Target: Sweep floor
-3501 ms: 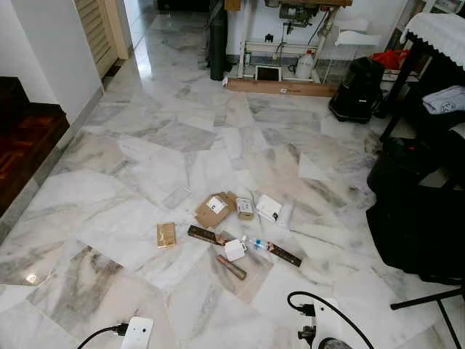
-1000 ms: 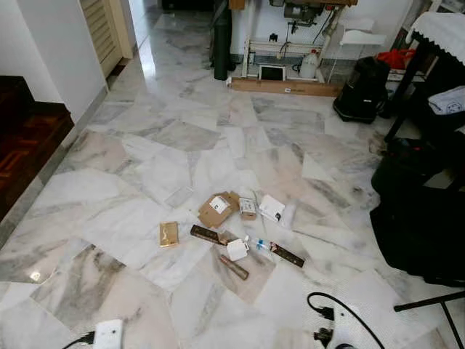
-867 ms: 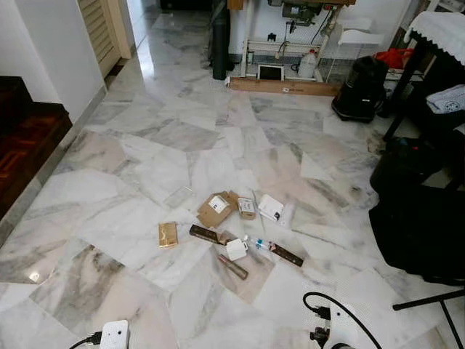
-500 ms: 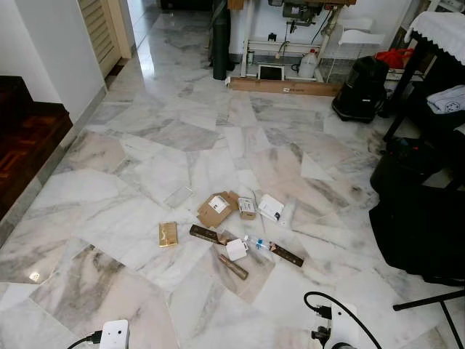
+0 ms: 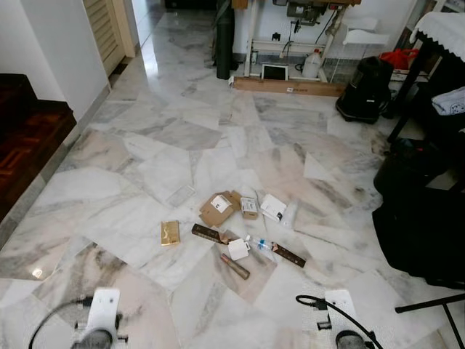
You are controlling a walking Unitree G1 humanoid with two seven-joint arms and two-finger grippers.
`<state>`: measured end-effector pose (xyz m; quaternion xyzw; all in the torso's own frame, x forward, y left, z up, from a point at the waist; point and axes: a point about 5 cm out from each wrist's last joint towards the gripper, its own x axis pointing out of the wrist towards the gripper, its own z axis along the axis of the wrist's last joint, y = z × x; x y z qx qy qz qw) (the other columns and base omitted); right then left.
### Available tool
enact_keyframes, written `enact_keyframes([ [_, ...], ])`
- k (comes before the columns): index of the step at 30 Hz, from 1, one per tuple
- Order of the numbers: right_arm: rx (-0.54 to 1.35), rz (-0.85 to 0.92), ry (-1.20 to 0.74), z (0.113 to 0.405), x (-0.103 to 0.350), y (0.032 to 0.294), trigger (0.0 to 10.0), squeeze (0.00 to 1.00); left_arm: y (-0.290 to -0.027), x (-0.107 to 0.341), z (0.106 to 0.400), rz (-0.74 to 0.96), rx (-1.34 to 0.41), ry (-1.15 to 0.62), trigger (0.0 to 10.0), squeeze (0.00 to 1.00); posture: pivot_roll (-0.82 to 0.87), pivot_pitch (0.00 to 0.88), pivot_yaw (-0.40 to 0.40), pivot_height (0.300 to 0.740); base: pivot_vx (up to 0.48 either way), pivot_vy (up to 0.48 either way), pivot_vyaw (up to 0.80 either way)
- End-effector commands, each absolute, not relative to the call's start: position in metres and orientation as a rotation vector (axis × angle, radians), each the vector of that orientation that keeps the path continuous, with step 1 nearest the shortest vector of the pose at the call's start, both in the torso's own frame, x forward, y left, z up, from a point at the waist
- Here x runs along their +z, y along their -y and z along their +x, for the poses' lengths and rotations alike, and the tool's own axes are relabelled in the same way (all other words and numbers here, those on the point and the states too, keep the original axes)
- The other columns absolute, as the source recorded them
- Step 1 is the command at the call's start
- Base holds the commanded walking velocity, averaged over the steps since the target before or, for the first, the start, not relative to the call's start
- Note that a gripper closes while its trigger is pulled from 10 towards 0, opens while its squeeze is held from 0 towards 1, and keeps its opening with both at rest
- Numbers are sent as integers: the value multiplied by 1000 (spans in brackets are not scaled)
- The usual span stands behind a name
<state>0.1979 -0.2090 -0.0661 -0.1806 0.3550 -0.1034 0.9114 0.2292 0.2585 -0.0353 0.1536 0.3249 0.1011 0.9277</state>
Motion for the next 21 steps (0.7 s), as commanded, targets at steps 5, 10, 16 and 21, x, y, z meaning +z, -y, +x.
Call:
enact_keyframes([
  [5,-302,-371,-619,199,-59,213,10000,0,-249,-8,261,397,176,-468,10000,0,-40,21,-56,740,0,0,0],
  [10,-409,-427,-475,247,-23,227,10000,0,-238,-3,268,400,135,-415,10000,0,-40,21,-56,740,0,0,0],
  [16,-494,-539,-251,280,21,248,10000,0,-234,-2,270,391,132,-396,10000,0,-42,26,-55,740,0,0,0],
  [21,-528,-558,-179,288,35,254,10000,0,-233,-3,269,390,130,-396,10000,0,-54,24,-56,740,0,0,0],
])
